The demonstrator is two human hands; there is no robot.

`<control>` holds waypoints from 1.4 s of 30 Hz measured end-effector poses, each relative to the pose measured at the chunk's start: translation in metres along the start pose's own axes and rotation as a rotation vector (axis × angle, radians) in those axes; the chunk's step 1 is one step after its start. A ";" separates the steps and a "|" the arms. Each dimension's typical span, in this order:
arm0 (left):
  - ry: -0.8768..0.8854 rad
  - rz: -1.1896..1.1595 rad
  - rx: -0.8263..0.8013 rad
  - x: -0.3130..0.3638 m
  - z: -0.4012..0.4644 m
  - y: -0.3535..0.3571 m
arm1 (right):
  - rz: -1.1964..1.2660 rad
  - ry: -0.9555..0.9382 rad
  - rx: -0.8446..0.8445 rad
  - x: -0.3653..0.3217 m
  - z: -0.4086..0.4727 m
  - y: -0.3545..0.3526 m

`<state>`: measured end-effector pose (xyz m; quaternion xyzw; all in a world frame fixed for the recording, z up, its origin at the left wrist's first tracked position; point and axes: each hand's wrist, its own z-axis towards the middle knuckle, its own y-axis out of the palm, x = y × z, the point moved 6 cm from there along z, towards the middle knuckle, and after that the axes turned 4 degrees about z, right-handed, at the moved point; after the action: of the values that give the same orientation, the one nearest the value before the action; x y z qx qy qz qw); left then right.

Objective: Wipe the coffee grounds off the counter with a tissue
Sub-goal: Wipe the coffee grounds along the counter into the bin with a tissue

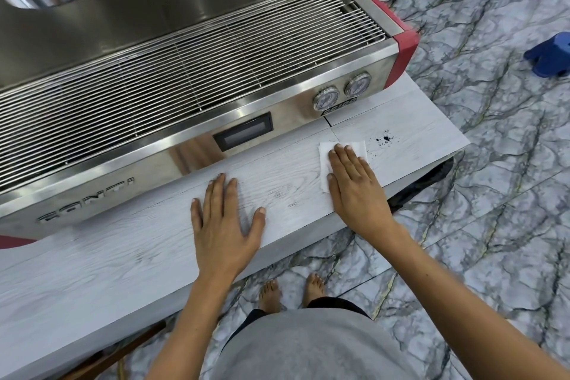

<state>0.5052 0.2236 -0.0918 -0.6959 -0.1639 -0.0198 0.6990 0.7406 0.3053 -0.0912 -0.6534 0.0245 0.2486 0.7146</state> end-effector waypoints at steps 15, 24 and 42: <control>-0.005 0.012 0.008 0.000 0.000 0.000 | 0.009 0.033 0.006 0.033 0.008 -0.015; -0.008 0.013 0.043 0.001 -0.001 -0.001 | 0.137 0.029 0.097 0.037 0.013 -0.024; 0.014 -0.082 0.070 -0.008 -0.002 -0.003 | 0.289 -0.306 0.016 -0.082 -0.018 0.003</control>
<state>0.4978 0.2196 -0.0911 -0.6634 -0.1878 -0.0476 0.7227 0.6727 0.2616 -0.0667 -0.5922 0.0111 0.4446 0.6720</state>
